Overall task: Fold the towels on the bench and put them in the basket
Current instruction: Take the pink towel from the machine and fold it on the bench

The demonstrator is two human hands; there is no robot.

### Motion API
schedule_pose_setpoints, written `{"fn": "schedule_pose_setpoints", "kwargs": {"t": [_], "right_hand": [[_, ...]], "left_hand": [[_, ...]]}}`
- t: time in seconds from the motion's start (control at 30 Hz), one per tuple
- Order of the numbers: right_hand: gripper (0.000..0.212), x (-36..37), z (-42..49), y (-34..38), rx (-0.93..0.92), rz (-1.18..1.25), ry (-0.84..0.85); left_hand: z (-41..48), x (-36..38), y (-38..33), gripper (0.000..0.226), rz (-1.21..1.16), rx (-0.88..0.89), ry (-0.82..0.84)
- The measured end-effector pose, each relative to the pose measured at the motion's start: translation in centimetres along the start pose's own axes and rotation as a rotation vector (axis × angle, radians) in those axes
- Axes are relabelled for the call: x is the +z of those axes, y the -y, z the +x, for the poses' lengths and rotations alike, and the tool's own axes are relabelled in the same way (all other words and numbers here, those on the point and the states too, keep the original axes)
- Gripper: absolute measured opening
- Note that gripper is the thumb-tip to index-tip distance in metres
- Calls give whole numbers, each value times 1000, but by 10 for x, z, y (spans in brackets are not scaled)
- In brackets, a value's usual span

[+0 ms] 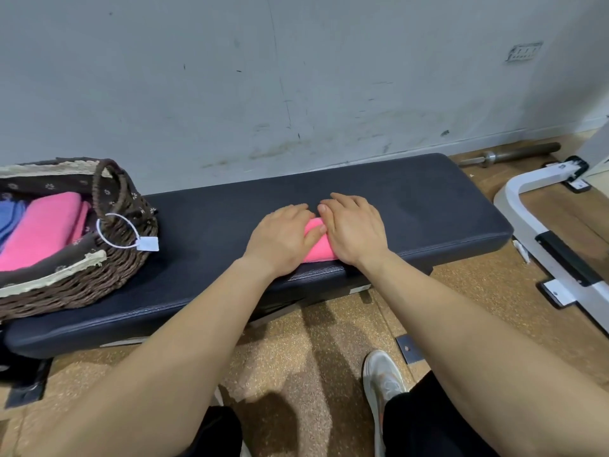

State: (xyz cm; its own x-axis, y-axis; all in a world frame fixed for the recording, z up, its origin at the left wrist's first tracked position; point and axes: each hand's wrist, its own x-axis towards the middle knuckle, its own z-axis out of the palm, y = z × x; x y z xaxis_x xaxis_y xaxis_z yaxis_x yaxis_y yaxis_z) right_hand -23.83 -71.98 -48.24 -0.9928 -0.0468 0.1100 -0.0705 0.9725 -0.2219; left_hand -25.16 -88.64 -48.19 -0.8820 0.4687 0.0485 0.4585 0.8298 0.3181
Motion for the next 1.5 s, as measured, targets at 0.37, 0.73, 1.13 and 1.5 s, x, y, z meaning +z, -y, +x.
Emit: {"fn": "schedule_pose_setpoints", "kwargs": {"t": [0.37, 0.73, 1.13, 1.5], "right_hand": [[50, -58, -46, 32, -164, 650, 341], [48, -124, -30, 203, -132, 1333, 301], [47, -115, 87, 351, -456, 463, 207], [41, -56, 116, 367, -620, -124, 286]], "left_hand": [[-82, -87, 15, 43, -234, -247, 58], [-203, -203, 67, 39, -599, -472, -510], [-202, -244, 178, 8, -736, -700, -309], [-172, -213, 220, 41, -582, -753, 49]]}}
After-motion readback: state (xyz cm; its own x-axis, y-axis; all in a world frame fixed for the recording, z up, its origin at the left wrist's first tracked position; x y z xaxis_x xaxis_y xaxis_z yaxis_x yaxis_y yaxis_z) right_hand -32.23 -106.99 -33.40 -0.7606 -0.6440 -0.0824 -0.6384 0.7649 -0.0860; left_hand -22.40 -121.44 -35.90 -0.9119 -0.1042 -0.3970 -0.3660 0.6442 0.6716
